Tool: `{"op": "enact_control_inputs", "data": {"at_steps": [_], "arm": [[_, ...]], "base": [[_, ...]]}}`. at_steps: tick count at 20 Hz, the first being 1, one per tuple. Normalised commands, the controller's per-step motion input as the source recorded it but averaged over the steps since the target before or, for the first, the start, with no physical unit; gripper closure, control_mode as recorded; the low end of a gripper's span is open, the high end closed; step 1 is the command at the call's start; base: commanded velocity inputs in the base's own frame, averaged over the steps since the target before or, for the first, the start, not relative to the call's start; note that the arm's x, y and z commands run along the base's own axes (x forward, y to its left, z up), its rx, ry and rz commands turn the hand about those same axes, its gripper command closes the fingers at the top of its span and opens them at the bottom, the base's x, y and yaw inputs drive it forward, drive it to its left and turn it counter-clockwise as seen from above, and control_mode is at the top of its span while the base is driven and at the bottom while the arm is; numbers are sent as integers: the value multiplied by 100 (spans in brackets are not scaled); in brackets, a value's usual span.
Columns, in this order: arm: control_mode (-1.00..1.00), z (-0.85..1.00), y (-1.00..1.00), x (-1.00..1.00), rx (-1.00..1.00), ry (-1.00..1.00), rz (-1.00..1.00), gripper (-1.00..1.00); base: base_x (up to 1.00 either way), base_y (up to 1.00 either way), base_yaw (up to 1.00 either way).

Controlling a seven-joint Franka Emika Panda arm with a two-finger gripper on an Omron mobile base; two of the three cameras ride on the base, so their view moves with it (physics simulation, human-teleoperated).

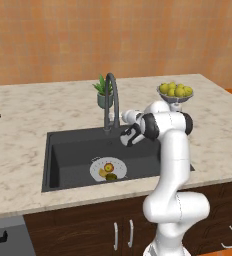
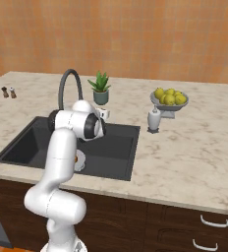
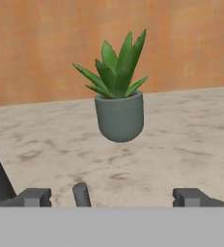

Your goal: Put the colander in the sink, put the kiwi, apple, kiwi in the colander, and turn on the sink faucet and pour water over the colander.

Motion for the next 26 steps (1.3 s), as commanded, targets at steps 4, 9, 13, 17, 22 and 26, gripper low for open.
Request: {"op": "enact_control_inputs", "data": {"at_steps": [4,9,13,17,22,26], "arm": [[-100,0,0,5,0,0,0,-100],[-100,-1,-17,5,0,0,0,-100],[-100,-2,-40,8,0,0,0,-100],[-100,-1,-37,6,0,0,0,-100],[-100,-1,-58,3,1,-1,0,-100],[-100,-4,-70,1,1,-3,0,-100]], "base": [[0,0,0],[0,0,0],[0,0,0],[0,0,0],[0,0,0],[0,0,0]]}}
